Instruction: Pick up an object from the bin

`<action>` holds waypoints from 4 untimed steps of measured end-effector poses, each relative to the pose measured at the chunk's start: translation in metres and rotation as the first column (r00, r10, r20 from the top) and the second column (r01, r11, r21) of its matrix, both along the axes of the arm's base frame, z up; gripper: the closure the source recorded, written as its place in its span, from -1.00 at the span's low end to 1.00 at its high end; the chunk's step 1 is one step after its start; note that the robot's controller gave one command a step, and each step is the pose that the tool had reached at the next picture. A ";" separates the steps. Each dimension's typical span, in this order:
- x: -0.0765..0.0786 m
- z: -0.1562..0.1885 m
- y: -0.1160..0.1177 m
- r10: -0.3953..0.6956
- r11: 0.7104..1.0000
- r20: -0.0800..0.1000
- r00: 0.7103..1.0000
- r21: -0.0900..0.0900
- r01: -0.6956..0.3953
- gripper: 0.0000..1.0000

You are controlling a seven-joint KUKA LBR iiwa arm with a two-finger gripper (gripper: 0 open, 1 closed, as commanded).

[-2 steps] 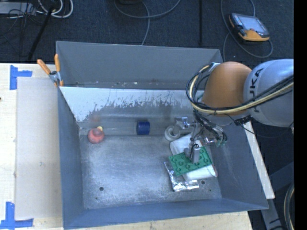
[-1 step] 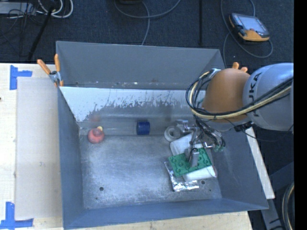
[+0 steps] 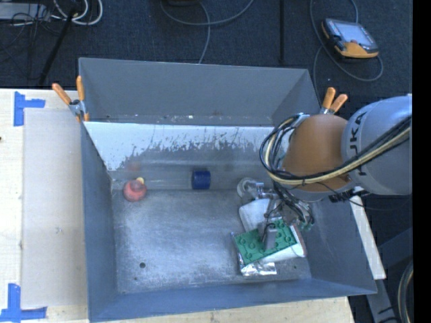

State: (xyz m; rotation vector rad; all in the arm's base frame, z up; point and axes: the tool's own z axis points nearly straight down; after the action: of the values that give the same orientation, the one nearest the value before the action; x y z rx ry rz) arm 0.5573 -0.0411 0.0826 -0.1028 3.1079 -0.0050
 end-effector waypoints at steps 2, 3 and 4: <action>-0.009 0.110 0.017 0.030 1.000 -0.023 0.999 0.002 -0.030 1.00; -0.011 0.105 0.017 0.029 1.000 -0.031 0.999 0.002 -0.029 -1.00; -0.075 0.043 0.000 0.292 0.956 -0.039 0.956 0.005 -0.292 -1.00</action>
Offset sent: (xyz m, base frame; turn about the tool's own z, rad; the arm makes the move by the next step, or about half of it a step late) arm 0.0000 0.0000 0.0000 0.0000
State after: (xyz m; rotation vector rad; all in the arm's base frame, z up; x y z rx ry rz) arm 0.4820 -0.0414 0.1257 -0.5672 3.0968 0.0025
